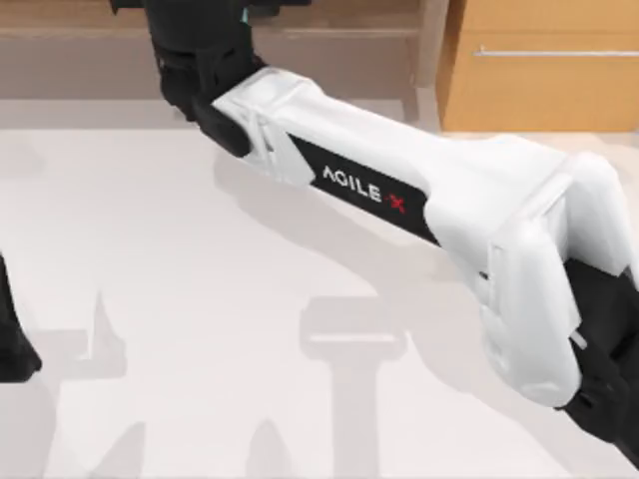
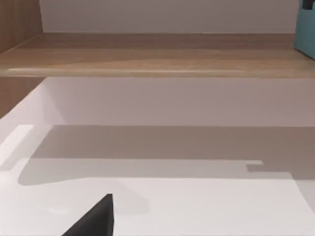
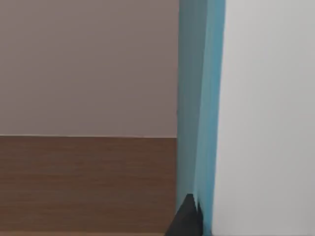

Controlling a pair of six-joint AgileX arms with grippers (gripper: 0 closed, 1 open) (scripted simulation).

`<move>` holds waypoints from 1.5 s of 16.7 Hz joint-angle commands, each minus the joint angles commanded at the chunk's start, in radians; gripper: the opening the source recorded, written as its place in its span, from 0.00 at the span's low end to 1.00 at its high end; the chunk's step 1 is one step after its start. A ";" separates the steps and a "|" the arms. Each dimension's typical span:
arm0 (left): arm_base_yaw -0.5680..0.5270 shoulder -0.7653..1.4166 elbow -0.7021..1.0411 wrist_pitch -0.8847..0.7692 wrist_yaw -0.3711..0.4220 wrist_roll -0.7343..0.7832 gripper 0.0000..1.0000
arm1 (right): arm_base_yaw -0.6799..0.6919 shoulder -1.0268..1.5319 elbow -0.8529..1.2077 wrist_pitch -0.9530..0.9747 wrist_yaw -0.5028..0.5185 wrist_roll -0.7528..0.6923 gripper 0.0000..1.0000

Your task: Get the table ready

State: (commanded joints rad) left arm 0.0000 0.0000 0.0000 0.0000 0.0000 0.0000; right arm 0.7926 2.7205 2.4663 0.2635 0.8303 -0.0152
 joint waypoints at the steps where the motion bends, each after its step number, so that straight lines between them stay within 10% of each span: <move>1: 0.000 0.000 0.000 0.000 0.000 0.000 1.00 | 0.000 0.000 0.000 0.000 0.000 0.000 0.00; 25: 0.000 0.000 0.000 0.000 0.000 0.000 1.00 | 0.094 -0.300 -0.438 0.086 0.085 0.058 0.00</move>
State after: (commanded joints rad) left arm 0.0000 0.0000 0.0000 0.0000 0.0000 0.0000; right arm 0.8867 2.4208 2.0288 0.3493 0.9150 0.0431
